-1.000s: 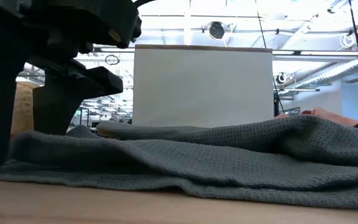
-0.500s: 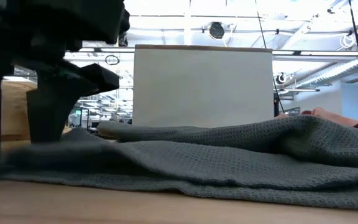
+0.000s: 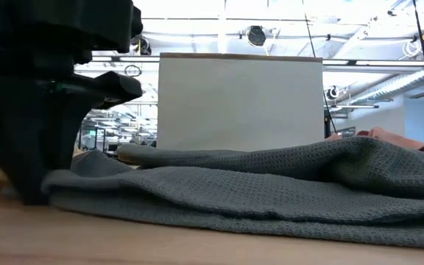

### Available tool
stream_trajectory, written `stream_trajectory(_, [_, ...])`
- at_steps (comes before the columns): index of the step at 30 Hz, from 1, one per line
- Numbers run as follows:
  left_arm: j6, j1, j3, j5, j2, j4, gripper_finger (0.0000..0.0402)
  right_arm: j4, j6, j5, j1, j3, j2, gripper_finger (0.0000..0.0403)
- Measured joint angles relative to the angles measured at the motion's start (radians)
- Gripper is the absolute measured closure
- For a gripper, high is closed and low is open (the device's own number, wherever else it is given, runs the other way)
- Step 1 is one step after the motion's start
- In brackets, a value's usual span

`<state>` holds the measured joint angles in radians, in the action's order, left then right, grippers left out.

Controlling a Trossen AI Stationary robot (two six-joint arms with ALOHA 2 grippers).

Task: Fold towel
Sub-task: Fold the gray towel

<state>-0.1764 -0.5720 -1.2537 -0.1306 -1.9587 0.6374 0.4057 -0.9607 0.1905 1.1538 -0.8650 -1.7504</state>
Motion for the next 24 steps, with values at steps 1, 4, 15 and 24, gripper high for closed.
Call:
stream_trajectory(1, [0.011,0.0,0.0,-0.009,0.0,0.0,0.0374,0.0,0.0,0.0,0.0,0.0,0.0,0.0394])
stream_trajectory(4, [0.032,0.0,0.0,-0.04,-0.001,-0.003,0.039,0.0,0.002,0.006,0.0,0.0,0.0,0.0395])
stream_trajectory(15, [0.152,0.003,-0.209,-0.168,-0.011,0.212,0.0394,0.064,0.082,0.095,0.001,0.012,0.173,0.0402])
stream_trajectory(24, [0.272,-0.004,-0.752,-0.185,-0.008,0.668,0.0394,-0.071,0.334,0.141,0.006,0.009,0.584,0.0402])
